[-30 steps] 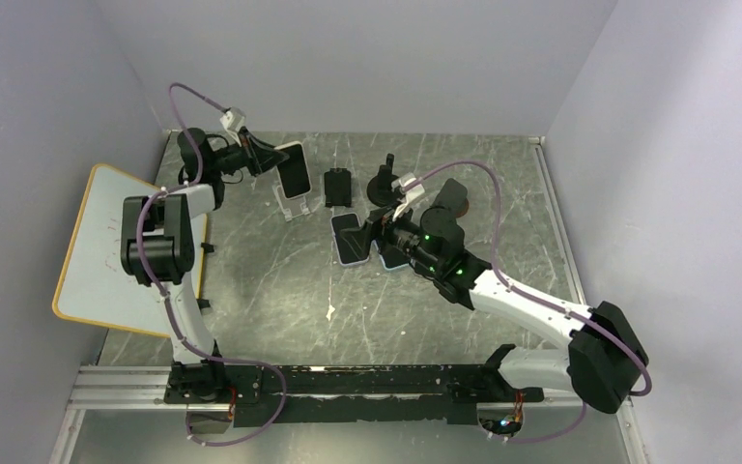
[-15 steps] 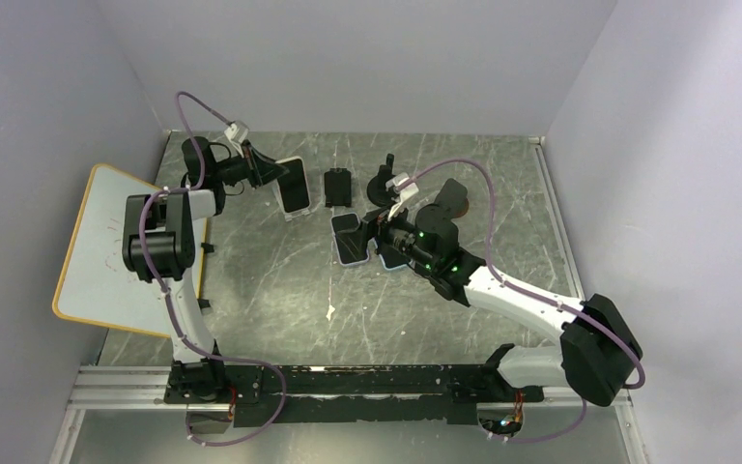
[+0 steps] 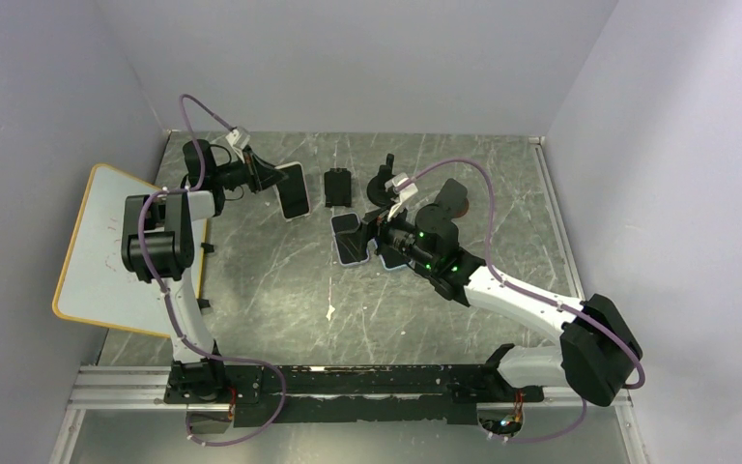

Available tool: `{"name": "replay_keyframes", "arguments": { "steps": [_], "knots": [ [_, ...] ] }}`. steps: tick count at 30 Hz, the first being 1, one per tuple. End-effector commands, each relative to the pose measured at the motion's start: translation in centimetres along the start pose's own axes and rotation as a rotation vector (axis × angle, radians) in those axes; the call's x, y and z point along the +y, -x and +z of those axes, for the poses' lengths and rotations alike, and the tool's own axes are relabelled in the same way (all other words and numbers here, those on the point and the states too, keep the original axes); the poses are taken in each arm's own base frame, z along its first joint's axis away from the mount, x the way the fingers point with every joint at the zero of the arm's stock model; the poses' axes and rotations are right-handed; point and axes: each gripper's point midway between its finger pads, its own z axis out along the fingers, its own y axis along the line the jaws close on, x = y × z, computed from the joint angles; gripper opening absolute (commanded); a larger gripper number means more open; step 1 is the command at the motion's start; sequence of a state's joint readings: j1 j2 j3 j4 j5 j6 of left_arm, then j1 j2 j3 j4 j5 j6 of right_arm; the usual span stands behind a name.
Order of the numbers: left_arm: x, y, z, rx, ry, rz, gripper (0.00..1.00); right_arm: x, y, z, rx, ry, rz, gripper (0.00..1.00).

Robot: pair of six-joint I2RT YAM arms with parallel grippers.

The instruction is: Place the phone on the phone stand

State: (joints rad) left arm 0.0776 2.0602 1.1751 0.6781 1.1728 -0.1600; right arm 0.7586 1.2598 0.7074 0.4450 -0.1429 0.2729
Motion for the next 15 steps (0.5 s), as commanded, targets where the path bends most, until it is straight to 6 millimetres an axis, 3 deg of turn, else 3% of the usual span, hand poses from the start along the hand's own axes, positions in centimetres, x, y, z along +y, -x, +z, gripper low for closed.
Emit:
{"name": "replay_keyframes", "arguments": {
  "steps": [1, 4, 15],
  "knots": [
    [2.5, -3.0, -1.0, 0.047, 0.092, 0.07, 0.05, 0.0, 0.8, -0.1, -0.033, 0.008, -0.005, 1.0],
    [2.8, -3.8, -1.1, 0.068, 0.104, 0.075, 0.06, -0.1, 0.7, -0.2, -0.033, 0.008, -0.002, 1.0],
    [3.3, -5.1, -1.5, 0.112, 0.137, 0.077, 0.25, -0.4, 0.2, 0.0, -0.02, 0.009, 0.002, 1.0]
  ]
}}
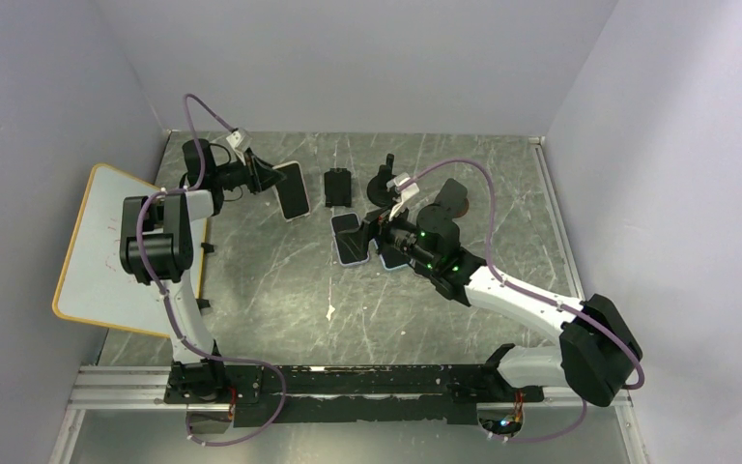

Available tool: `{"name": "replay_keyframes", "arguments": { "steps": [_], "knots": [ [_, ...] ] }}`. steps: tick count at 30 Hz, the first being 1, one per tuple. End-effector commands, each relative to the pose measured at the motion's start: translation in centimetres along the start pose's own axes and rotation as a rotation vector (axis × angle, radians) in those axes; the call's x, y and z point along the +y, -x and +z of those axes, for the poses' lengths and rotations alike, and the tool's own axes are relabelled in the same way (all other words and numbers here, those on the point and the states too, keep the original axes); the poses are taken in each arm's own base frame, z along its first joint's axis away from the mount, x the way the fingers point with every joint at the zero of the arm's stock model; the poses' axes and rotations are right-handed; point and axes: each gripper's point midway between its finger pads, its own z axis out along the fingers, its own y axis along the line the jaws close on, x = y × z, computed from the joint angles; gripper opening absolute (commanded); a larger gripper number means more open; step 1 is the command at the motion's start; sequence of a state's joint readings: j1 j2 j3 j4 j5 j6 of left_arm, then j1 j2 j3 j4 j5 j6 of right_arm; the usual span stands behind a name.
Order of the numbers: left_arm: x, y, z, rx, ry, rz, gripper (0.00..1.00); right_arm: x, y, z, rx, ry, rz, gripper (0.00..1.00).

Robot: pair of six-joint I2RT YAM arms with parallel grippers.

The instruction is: Place the phone on the phone stand

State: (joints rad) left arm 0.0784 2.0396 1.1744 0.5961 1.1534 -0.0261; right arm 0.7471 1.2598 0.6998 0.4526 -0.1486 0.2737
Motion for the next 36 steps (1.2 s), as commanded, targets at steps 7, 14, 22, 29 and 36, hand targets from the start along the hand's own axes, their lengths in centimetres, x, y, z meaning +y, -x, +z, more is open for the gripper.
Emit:
{"name": "replay_keyframes", "arguments": {
  "steps": [7, 14, 22, 29, 36],
  "knots": [
    [2.9, -5.8, -1.6, 0.16, 0.132, 0.019, 0.36, 0.0, -0.2, 0.3, 0.001, 0.017, 0.004, 1.0],
    [2.7, -4.3, -2.0, 0.153, 0.138, 0.038, 0.77, -1.8, -2.0, 1.0, 0.065, -0.072, 0.025, 1.0],
    [3.2, 0.6, -4.4, 0.098, 0.218, 0.099, 0.98, -6.7, -6.3, 3.2, 0.259, -0.38, 0.015, 1.0],
    [3.6, 9.1, -8.4, -0.012, 0.394, 0.182, 0.98, -7.3, -10.2, 3.7, 0.367, -0.465, -0.008, 0.97],
    [0.7, 15.6, -10.0, -0.101, 0.475, 0.236, 0.98, -7.9, -13.7, 4.0, 0.463, -0.52, -0.018, 0.91]
  ]
}}
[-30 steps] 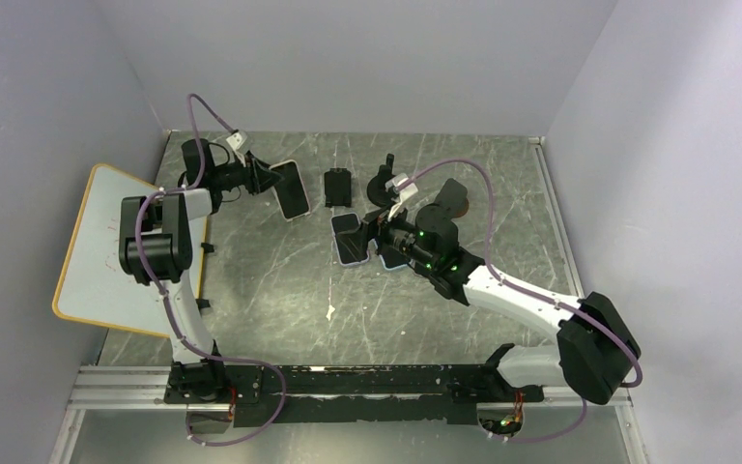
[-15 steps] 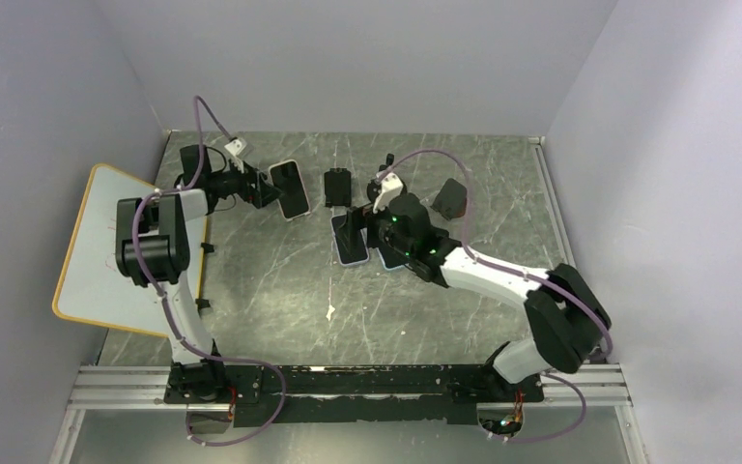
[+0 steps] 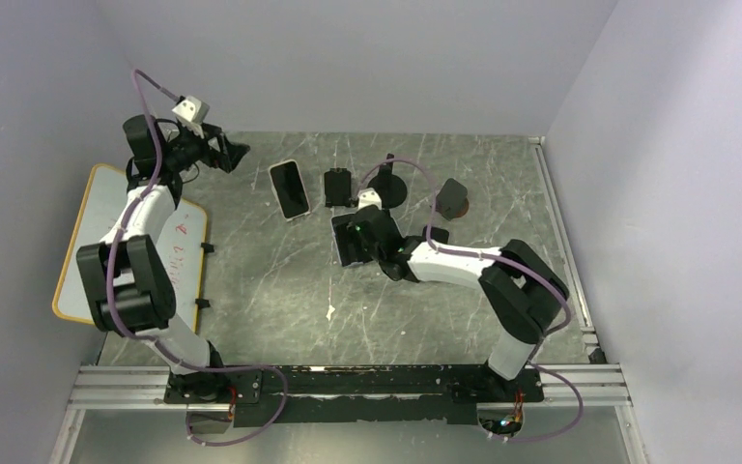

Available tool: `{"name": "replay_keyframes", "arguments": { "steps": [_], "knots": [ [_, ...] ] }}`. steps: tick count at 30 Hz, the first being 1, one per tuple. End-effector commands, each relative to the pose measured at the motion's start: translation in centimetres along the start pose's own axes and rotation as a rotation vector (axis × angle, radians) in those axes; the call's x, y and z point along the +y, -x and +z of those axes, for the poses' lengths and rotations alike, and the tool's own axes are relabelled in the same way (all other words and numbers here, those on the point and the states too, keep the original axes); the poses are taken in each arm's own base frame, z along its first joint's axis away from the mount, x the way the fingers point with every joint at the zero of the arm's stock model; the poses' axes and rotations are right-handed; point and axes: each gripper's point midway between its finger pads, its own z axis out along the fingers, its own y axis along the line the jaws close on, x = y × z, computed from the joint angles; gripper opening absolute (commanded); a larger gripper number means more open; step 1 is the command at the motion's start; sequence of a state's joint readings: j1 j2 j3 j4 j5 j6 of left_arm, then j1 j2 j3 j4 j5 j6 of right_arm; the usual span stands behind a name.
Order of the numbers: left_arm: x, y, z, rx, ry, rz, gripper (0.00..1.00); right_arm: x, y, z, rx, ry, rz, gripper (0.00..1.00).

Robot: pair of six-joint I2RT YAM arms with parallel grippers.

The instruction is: Place the phone on the phone stand

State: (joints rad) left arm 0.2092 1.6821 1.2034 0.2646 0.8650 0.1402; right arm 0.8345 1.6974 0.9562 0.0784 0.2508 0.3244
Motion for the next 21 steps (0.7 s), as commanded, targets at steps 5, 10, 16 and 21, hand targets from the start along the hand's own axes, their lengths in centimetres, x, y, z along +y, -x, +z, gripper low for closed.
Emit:
{"name": "replay_keyframes", "arguments": {
  "steps": [5, 10, 16, 21],
  "knots": [
    [-1.8, 6.9, -1.2, -0.115, 0.046, 0.033, 0.98, 0.5, -1.7, 1.4, 0.057, -0.047, -0.011, 0.91],
    [-2.1, 6.8, -1.0, -0.107, 0.035, 0.03, 0.98, 1.2, -2.8, 2.1, 0.083, -0.036, -0.007, 0.92],
    [-1.9, 5.5, -0.6, -0.085, 0.026, 0.005, 0.98, 1.5, -4.1, 3.0, 0.112, -0.052, -0.015, 0.92],
    [-1.9, 5.9, -0.7, -0.087, 0.034, 0.019, 0.98, 1.1, -4.4, 3.5, 0.112, -0.085, -0.014, 0.94]
  ]
}}
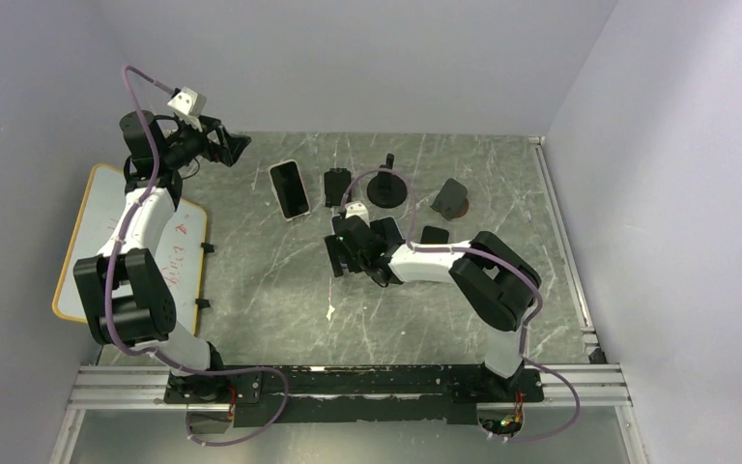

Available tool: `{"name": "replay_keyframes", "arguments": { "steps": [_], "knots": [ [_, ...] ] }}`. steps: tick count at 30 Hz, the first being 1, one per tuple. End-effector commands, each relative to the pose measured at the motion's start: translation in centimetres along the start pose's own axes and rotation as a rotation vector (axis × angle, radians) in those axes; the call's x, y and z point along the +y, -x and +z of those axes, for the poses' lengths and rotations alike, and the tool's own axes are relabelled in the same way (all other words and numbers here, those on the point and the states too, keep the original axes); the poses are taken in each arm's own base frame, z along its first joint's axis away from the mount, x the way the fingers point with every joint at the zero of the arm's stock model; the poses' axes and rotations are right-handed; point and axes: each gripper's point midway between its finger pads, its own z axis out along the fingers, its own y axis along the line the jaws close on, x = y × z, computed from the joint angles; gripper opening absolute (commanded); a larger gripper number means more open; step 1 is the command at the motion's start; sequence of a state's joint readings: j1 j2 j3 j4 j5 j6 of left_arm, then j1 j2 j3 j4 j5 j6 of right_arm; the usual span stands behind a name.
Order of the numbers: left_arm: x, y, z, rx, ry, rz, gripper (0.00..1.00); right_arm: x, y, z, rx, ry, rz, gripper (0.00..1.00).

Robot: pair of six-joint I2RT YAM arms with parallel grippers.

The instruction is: Place the phone on the phone stand

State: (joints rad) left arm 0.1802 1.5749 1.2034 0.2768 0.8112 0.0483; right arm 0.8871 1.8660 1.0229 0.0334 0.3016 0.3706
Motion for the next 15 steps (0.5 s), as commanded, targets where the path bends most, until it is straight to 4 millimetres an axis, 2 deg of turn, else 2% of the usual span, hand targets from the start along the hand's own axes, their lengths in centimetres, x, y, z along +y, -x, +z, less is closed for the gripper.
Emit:
{"name": "replay_keyframes", "arguments": {
  "steps": [1, 6, 10, 12, 15],
  "knots": [
    [-0.2, 1.2, 0.3, -0.016, 0.0, 0.015, 0.98, 0.0, 0.2, 0.6, -0.005, -0.036, 0.015, 0.94],
    [-1.1, 1.1, 0.9, 0.006, -0.001, 0.043, 0.98, -0.4, -0.3, 1.3, 0.008, -0.069, 0.011, 0.91],
    [-2.5, 0.4, 2.0, 0.052, -0.008, 0.064, 0.98, -0.7, -0.8, 1.7, 0.014, -0.1, 0.015, 0.75],
    [-4.0, -0.7, 3.2, 0.086, -0.031, 0.048, 0.98, -1.2, -1.7, 1.8, 0.042, -0.123, 0.008, 0.65],
    [-7.5, -2.8, 5.1, 0.173, -0.064, 0.009, 0.98, -1.3, -2.9, 1.9, 0.066, -0.114, 0.01, 0.57]
  ]
}}
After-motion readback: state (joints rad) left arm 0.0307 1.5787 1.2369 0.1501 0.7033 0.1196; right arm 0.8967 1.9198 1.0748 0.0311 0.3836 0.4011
